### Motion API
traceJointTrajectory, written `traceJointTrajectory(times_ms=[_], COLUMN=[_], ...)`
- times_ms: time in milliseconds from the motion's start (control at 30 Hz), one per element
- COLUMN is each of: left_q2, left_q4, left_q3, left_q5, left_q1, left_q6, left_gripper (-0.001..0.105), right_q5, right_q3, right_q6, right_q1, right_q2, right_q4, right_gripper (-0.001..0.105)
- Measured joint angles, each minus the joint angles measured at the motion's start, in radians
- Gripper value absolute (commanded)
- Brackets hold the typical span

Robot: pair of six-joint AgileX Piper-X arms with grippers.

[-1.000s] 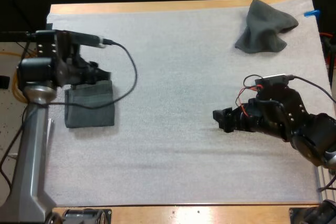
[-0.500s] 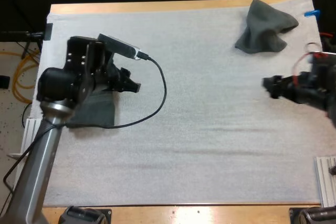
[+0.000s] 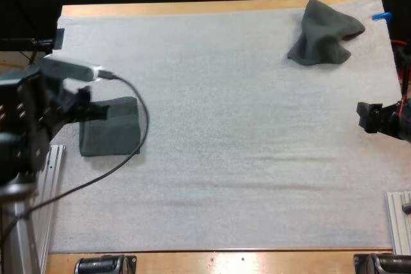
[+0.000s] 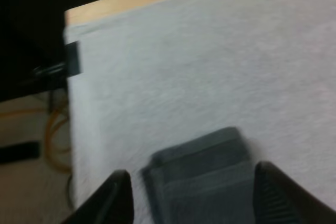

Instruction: Pick towel from pile fold and stack

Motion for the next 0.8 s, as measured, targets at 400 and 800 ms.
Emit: traceJointTrajectory(times_ms=[400, 800], left_q2=[-0.419, -0.848], left_q4=[-0.081, -0.029], left_q3=[0.306, 0.457], left_q5=[0.059, 0.077], left_q1=[-0.025, -0.032], left_q6=[-0.004, -0.004], left_gripper=[0.048, 0.048], right_q5=[-0.003, -0.004], right_q3=[0.026, 0.22], right_q6=[-0.004, -0.005], right_q1=[0.0, 0.0], right_q2=[-0.207, -0.653], right_q4=[0.02, 0.02], right_gripper=[0.077, 0.077])
